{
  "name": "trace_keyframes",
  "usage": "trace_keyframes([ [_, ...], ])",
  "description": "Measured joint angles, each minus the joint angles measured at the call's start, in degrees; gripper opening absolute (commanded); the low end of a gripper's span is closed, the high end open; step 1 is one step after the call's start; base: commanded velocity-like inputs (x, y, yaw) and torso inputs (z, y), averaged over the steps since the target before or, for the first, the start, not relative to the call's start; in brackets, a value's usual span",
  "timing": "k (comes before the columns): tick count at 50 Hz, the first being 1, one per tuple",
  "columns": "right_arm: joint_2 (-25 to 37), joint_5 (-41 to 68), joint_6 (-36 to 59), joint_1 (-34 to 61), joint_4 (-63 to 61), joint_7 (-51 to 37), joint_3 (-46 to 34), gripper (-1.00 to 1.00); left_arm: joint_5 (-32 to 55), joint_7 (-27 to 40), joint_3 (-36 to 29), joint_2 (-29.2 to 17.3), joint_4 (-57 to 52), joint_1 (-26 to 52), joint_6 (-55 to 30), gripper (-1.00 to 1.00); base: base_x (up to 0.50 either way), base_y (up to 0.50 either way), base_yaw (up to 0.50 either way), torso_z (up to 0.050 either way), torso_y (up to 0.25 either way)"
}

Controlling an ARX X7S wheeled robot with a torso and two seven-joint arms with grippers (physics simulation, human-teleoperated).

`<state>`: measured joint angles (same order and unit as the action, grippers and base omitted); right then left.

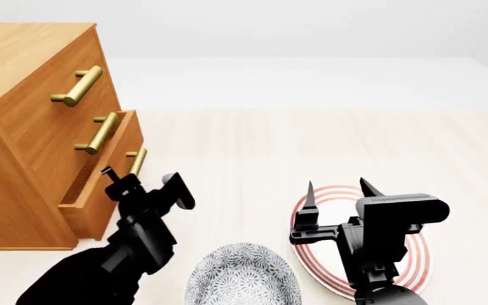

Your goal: Open the bottom drawer of the cabinet.

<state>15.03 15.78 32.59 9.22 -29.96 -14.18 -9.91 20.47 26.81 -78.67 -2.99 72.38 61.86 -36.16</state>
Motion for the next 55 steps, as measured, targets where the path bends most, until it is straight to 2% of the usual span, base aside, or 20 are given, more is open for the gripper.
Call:
trace_keyframes([
  [11,0.2,0.5,-0.4,-0.3,0.1,-0.2,0.1,1.0,4.2,1.2,-3.7,0.1,-2.1,0.4,-1.2,-1.0,0.0,0.0,-0.01,0.0,0.0],
  [23,0.5,1.0,-0.8,-0.6,0.2,-0.4,0.3,1.0,7.8,2.7,-4.1,0.9,-6.1,0.8,-2.7,-1.0,0.01,0.0,-0.01,0.0,0.0],
  [55,1.3,2.1,-1.7,-1.2,0.2,-1.0,0.6,1.0,10.6,2.5,-7.6,2.1,-16.0,1.6,-4.8,-1.0,0.0,0.0,0.0,0.0,0.0],
])
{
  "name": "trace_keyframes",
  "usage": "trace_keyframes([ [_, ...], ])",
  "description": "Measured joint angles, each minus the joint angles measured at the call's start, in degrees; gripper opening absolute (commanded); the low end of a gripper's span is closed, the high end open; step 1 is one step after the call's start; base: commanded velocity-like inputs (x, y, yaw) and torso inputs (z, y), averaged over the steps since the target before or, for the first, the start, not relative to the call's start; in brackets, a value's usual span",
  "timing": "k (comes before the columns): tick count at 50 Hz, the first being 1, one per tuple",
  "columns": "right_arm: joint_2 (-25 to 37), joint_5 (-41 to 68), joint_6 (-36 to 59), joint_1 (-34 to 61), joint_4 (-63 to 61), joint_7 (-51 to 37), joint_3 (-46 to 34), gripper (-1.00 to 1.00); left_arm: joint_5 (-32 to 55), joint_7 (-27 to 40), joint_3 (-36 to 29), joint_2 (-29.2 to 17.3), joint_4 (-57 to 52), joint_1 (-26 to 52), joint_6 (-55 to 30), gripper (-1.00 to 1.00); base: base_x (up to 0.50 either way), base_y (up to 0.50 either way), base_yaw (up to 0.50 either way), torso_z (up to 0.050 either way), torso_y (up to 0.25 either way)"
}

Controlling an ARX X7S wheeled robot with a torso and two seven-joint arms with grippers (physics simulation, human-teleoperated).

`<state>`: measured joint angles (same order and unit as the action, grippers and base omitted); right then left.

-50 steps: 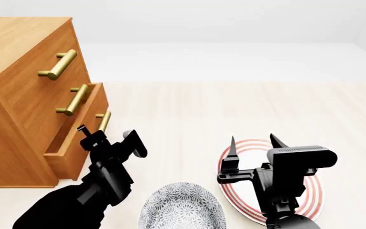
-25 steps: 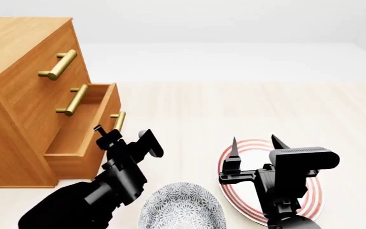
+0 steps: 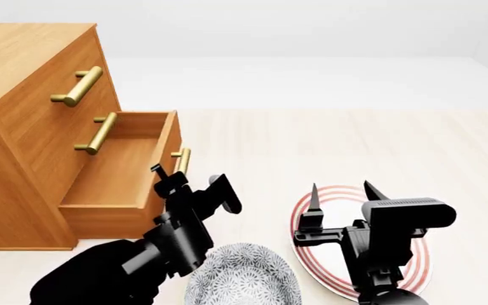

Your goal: Open the bottom drawer of the cabinet.

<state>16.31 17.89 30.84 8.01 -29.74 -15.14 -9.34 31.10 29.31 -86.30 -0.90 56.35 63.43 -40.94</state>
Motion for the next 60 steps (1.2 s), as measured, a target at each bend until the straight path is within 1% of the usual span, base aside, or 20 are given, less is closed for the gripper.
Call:
trace_keyframes([
  [18,0.3,0.5,0.0,0.1,-0.1,-0.4,-0.2,1.0,0.9,-0.9,-1.0,0.0,-2.9,0.7,-0.2,-1.0,0.0,0.0,0.0,0.0,0.001],
  [19,0.4,0.5,0.0,0.1,-0.1,-0.4,-0.2,1.0,0.9,-1.0,-1.1,0.0,-3.0,0.7,-0.2,1.0,0.0,0.0,0.0,0.0,0.0],
  [24,0.5,0.6,0.1,0.3,-0.2,-0.5,-0.3,1.0,-0.3,-0.3,-1.5,0.3,-3.9,1.4,-0.1,1.0,0.0,0.0,0.0,0.0,0.0],
  [38,0.7,0.8,0.0,0.4,-0.2,-0.9,-0.6,1.0,0.1,0.4,-1.6,0.3,-5.5,2.0,0.0,1.0,0.0,0.0,0.0,0.0,0.0],
  [52,0.9,1.1,-0.1,0.4,-0.3,-1.2,-0.9,1.0,-0.2,-0.4,0.0,-2.9,-14.3,3.4,0.1,1.0,0.0,0.0,0.0,0.0,0.0],
  [60,1.0,1.3,-0.1,0.4,-0.4,-1.4,-0.9,1.0,1.0,0.7,2.5,-5.3,-19.5,4.5,-0.1,1.0,0.0,0.0,0.0,0.0,0.0],
])
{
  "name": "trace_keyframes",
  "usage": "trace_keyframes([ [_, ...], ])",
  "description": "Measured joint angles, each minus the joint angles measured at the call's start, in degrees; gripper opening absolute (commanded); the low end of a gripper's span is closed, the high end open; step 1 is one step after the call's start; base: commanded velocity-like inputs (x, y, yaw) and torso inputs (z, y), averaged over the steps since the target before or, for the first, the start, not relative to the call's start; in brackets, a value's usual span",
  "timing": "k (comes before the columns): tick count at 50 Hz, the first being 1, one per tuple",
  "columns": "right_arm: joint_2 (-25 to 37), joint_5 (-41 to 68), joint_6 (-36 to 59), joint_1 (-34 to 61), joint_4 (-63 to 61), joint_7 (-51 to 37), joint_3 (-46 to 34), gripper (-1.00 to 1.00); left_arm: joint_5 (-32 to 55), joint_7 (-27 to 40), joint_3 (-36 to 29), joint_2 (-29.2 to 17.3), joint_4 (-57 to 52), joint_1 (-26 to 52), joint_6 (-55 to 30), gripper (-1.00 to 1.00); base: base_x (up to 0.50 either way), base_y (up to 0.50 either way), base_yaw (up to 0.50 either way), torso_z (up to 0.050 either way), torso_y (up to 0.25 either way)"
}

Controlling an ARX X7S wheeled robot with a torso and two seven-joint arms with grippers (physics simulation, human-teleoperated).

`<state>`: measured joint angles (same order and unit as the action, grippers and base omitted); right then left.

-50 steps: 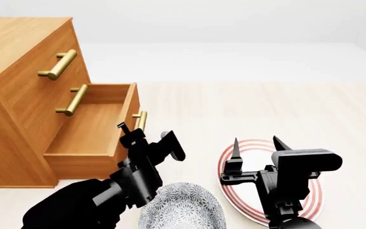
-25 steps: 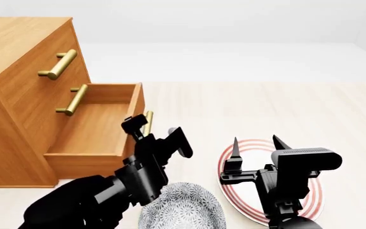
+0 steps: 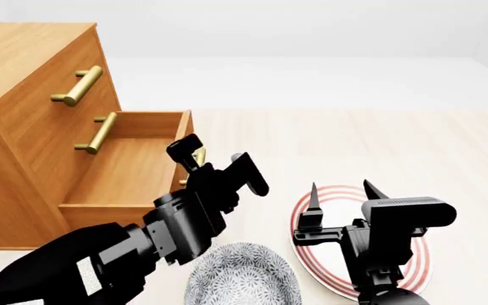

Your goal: Open the bottom drawer of the cabinet.

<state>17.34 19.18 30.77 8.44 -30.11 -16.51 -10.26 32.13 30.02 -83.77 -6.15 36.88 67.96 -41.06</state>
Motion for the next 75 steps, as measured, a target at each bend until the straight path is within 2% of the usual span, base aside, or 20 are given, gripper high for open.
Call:
trace_keyframes([
  [15,0.2,0.3,0.4,0.6,-0.1,-0.3,-0.4,1.0,5.6,5.6,11.3,-3.3,-1.2,4.6,-1.9,1.0,0.0,0.0,0.0,0.0,0.0],
  [26,0.3,0.4,0.4,0.9,0.1,-0.5,-0.7,1.0,15.0,1.8,21.7,-3.9,5.1,7.3,-4.8,1.0,0.0,0.0,0.0,0.0,0.0],
  [39,0.3,0.5,0.0,1.2,0.7,-0.6,-1.2,1.0,26.5,0.9,30.9,-5.2,8.5,11.2,-15.1,1.0,0.0,0.0,0.0,0.0,0.0],
  [57,0.5,0.9,-0.5,1.3,1.2,-0.6,-1.6,1.0,31.1,-4.4,33.7,-4.5,14.6,13.9,-19.6,1.0,0.0,0.0,0.0,0.0,0.0],
  [75,0.7,1.2,-0.5,1.5,1.3,-0.9,-1.9,1.0,27.3,-15.1,31.1,0.9,30.2,15.0,-14.7,1.0,0.0,0.0,0.0,0.0,0.0],
])
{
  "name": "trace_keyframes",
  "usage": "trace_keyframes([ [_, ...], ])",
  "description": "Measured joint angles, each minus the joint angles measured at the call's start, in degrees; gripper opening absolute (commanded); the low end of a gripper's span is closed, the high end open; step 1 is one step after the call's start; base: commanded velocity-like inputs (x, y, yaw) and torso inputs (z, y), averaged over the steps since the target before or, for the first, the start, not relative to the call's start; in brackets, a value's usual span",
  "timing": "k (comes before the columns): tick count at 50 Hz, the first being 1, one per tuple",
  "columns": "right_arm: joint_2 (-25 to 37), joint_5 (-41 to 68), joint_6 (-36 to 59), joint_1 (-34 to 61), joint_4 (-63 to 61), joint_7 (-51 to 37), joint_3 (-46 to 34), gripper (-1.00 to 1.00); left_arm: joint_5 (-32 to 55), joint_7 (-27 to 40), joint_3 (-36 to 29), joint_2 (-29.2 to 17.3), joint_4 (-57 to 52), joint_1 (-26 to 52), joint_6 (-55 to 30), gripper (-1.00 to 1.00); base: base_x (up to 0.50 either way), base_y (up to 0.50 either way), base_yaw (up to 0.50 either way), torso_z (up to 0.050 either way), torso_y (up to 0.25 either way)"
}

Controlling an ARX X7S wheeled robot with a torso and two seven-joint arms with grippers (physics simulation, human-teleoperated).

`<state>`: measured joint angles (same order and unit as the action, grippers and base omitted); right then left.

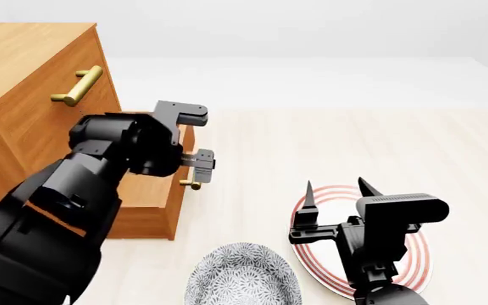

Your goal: Open the bottom drawer of the cabinet.

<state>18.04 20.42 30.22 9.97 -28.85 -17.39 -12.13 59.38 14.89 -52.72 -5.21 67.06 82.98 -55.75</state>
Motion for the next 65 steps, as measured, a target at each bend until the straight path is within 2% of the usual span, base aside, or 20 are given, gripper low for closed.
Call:
trace_keyframes([
  [14,0.1,0.1,-0.6,-0.3,0.4,-0.2,-0.2,1.0,-7.0,-4.9,3.6,2.5,5.9,-1.8,1.6,1.0,0.0,0.0,0.0,0.0,0.0],
  [34,0.4,0.4,-0.8,-0.3,0.6,-0.5,-0.4,1.0,-25.9,-10.1,18.8,4.4,7.1,-3.7,0.2,1.0,0.0,0.0,0.0,0.0,0.0],
  [45,0.7,0.6,-0.3,0.1,0.1,-0.9,-0.6,1.0,-25.4,-14.5,16.5,4.8,5.0,-4.7,-0.8,1.0,0.0,0.0,0.0,0.0,0.0],
  [65,1.0,0.9,-0.5,-0.1,0.0,-1.3,-0.7,1.0,-22.7,-17.6,12.8,4.0,-3.6,-7.1,-4.1,1.0,0.0,0.0,0.0,0.0,0.0],
])
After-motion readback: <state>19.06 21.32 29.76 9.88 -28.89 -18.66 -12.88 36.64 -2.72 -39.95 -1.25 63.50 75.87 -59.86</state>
